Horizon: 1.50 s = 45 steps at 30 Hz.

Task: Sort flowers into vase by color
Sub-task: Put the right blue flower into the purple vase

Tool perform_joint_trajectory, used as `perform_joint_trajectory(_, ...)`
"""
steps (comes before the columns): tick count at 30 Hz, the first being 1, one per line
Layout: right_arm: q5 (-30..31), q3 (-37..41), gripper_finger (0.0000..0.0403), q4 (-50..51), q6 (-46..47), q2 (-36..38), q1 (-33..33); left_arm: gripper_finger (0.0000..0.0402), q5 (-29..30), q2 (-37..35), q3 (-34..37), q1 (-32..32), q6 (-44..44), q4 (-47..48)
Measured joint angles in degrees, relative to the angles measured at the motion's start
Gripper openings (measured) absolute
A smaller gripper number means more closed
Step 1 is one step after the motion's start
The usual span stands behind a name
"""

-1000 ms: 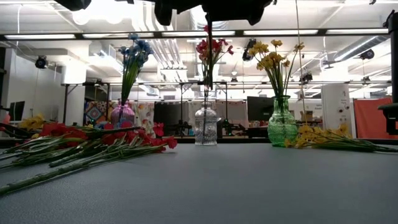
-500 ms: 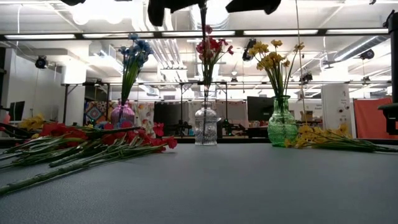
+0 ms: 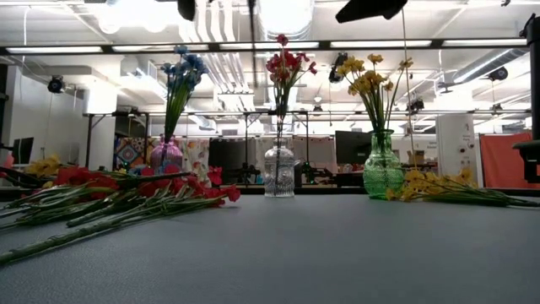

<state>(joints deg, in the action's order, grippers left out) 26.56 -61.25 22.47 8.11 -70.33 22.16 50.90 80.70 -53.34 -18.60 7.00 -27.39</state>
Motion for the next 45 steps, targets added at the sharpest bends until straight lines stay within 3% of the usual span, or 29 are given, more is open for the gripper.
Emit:
perform_joint_trajectory(5, 0.0, 1.6, 0.0315, -0.2, 0.6, 0.3, 0.1, 0.0011, -0.1, -6.7, -1.1, 1.3, 8.3, 15.3)
perform_joint_trajectory(17, 0.0, 3.4, 0.0311, -2.5, 1.5, 0.0, 0.1, 0.0011, -0.4, -17.2, 0.4, 2.3, 7.8, 31.1)
perform_joint_trajectory(31, 0.5, 3.5, 0.0318, -5.9, 1.8, 0.0, 0.1, 0.0011, 6.2, -24.2, 7.6, 4.8, 4.2, 32.5)
perform_joint_trajectory(39, 0.6, 3.5, 0.0318, -9.4, 0.3, 0.0, 0.1, 0.0011, 5.9, -31.7, 14.7, 14.5, 3.1, 25.6)
perform_joint_trajectory(45, 0.6, 3.5, 0.0318, -10.0, 0.2, 0.0, 0.1, 0.0011, -0.2, -34.2, 18.5, 22.4, 2.5, 21.4)
